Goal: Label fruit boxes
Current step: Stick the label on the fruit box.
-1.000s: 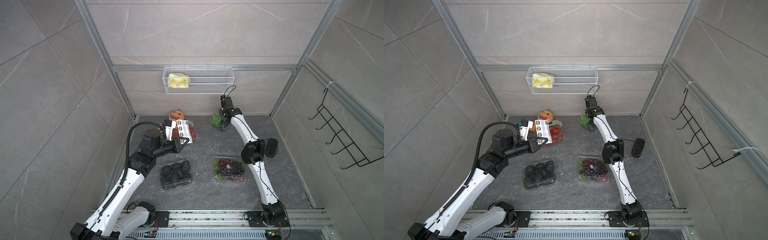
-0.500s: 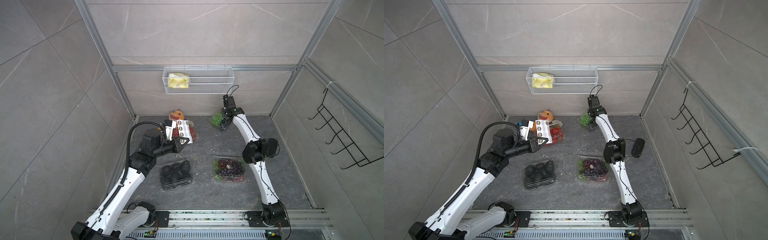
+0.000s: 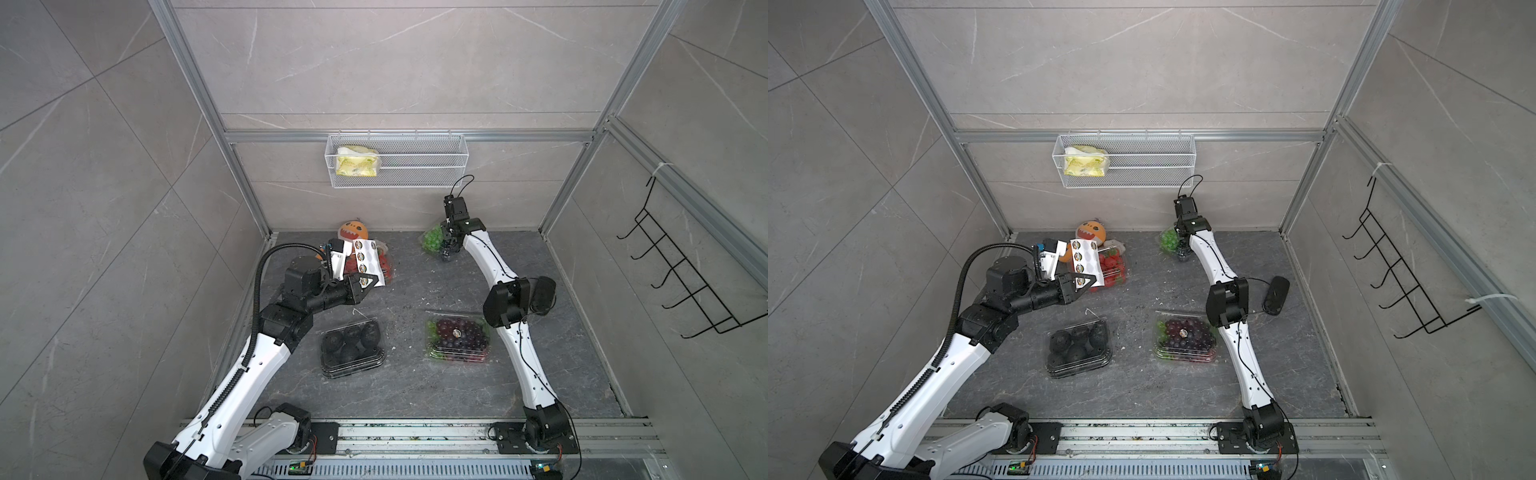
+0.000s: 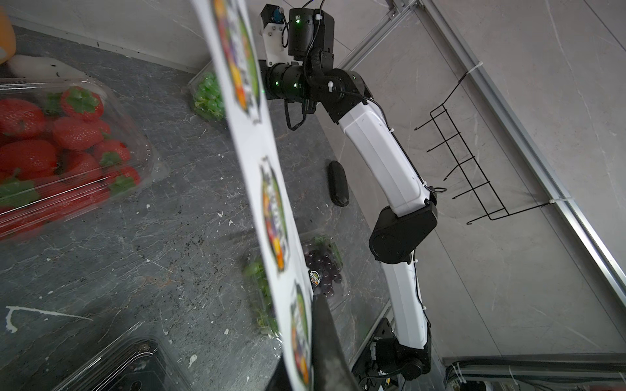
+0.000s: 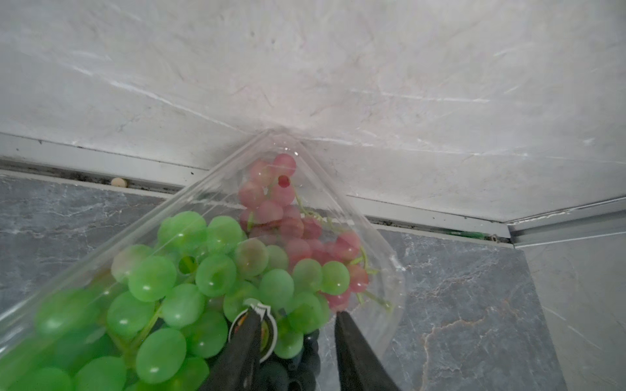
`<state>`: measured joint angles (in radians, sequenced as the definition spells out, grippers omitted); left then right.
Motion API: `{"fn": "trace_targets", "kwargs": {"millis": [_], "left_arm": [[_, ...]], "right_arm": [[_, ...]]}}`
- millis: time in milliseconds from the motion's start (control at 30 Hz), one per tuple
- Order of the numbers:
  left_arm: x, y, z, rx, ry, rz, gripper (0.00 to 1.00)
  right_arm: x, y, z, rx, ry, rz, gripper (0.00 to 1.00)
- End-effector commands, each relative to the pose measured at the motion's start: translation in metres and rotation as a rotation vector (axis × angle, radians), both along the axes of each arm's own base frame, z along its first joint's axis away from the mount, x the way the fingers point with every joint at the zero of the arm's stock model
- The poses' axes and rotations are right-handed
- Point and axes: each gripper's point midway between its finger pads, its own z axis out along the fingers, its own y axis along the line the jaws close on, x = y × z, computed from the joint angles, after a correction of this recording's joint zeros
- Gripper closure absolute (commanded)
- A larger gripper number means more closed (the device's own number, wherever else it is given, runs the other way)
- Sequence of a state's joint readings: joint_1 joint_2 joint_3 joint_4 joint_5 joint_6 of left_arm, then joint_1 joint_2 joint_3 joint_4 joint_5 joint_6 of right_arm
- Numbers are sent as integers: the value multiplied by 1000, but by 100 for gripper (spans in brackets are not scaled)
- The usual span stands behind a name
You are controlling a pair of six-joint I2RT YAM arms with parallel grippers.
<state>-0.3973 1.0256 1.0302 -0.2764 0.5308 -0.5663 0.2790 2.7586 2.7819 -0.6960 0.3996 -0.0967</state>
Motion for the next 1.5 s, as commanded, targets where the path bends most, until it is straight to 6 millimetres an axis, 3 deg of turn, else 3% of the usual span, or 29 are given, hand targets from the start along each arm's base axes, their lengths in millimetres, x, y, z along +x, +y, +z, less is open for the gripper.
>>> {"fn": "trace_targets", "kwargs": {"millis": [0, 267, 800, 1033, 1300, 1467], "left_arm": [[0, -2, 18, -23, -63, -24, 100], [1, -1, 17, -22, -60, -20, 100], [-2, -2, 20, -36, -67, -32, 100], [-5, 0, 22, -42, -71, -30, 100], [-6, 0, 23, -45, -76, -29, 100], [-7, 0, 23, -47, -75, -30, 100]], "right_arm": [[3, -1, -16, -2, 13, -5, 59], [2, -1, -22, 2, 25, -4, 60], [-16, 22, -20, 85, 84, 31, 64], [-21, 30, -5, 104, 73, 40, 64], [-22, 27, 15, 100, 40, 29, 63], [-23, 28, 14, 103, 45, 33, 62]]}}
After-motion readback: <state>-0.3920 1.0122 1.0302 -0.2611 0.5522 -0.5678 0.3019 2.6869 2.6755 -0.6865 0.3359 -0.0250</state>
